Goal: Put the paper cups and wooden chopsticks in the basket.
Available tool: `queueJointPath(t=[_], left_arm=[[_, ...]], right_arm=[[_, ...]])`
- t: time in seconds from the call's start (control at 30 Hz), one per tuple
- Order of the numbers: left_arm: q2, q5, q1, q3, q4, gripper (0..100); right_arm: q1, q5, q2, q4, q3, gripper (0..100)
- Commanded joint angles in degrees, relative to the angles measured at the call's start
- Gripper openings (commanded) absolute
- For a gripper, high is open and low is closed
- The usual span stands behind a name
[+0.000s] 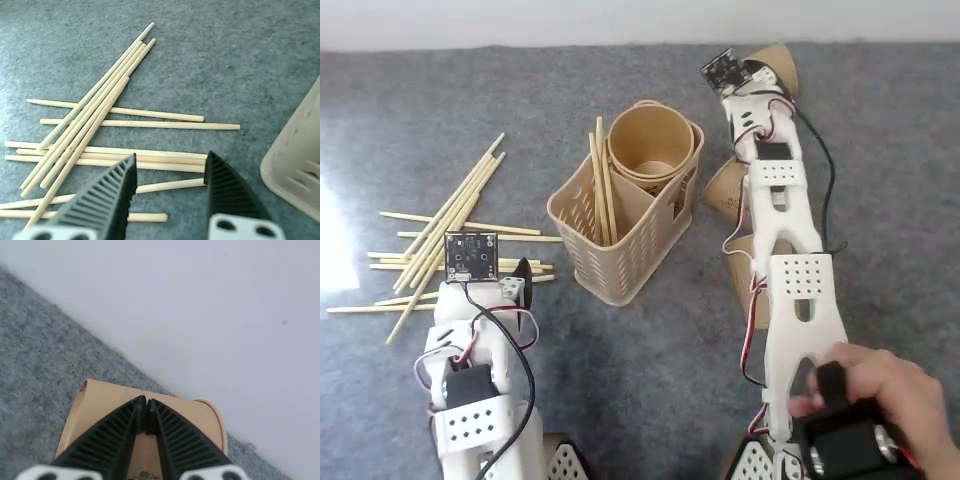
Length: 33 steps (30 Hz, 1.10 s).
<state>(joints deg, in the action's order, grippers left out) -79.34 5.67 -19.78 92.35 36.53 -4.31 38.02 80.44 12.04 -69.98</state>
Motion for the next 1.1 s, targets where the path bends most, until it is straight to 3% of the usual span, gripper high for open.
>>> queueJointPath(t=[0.0,0.33,0.47,0.63,0.83,0.9,1.07], left_arm=[[-0.7,0.5,0.4,-0.6,-1.5,21],[-0.7,0.5,0.4,-0.7,-1.5,21],[-0.7,0.5,0.4,-0.7,-1.5,21],[-0.7,0.5,0.4,-0.7,-1.5,21],[-0.7,0.5,0.4,-0.7,-1.5,21],[-0.7,0.5,0.4,-0.7,-1.5,21],[-0.7,0.5,0.5,-0.7,-1.5,21]], right_arm=[[2.8,-0.8,-6.4,14.8,-3.6,0.7],[3.0,-5.5,-13.7,68.1,-26.5,0.8],[3.6,-5.5,-21.9,83.4,-26.3,0.8],[7.8,-10.0,-30.2,73.5,-26.0,0.8],[8.9,-13.2,-25.8,60.8,-26.0,0.9],[9.3,-11.1,-24.5,62.3,-26.2,1.9],[10.2,-8.7,-23.8,70.8,-26.3,15.9]])
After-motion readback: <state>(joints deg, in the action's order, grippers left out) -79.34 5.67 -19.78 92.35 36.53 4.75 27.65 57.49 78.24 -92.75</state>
